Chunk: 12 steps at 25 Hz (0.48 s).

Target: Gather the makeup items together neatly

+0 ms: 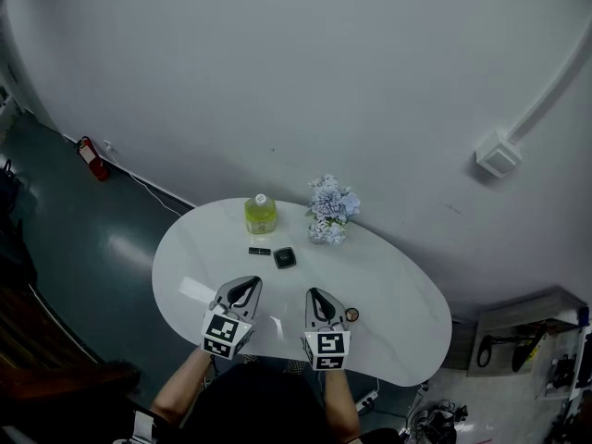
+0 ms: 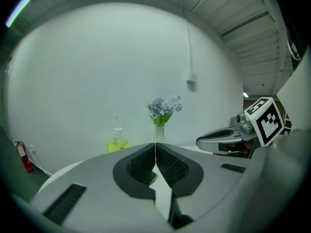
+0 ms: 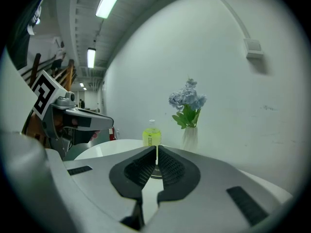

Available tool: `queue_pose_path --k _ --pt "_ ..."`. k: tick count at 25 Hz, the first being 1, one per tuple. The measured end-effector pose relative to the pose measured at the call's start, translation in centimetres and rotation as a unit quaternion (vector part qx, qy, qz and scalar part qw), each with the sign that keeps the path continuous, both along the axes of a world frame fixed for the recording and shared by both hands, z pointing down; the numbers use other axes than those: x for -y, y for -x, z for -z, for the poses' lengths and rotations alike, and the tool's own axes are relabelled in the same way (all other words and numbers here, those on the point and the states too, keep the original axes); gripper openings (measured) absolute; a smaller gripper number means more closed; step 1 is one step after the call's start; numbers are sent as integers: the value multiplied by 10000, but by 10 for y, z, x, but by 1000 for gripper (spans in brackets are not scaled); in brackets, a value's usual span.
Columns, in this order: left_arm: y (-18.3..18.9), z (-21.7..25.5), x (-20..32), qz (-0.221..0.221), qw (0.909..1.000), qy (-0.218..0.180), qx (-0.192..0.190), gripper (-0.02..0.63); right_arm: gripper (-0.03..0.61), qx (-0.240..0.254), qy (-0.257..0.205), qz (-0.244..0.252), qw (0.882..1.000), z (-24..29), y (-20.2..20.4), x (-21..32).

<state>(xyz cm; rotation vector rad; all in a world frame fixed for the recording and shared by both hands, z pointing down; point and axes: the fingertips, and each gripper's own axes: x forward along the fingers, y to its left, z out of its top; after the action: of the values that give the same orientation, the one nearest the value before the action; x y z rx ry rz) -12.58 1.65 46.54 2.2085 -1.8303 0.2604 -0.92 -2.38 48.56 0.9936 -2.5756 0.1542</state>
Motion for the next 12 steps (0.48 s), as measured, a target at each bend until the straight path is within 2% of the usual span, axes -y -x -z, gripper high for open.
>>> queue_pose_path --k 7,12 --pt "38 -7 6 -99 9999 -34 37 20 38 -43 92 -18 9999 -13 45 10" --pt "62 -20 15 70 9999 42 -92 20 38 -233 249 52 9994 -33 63 23"
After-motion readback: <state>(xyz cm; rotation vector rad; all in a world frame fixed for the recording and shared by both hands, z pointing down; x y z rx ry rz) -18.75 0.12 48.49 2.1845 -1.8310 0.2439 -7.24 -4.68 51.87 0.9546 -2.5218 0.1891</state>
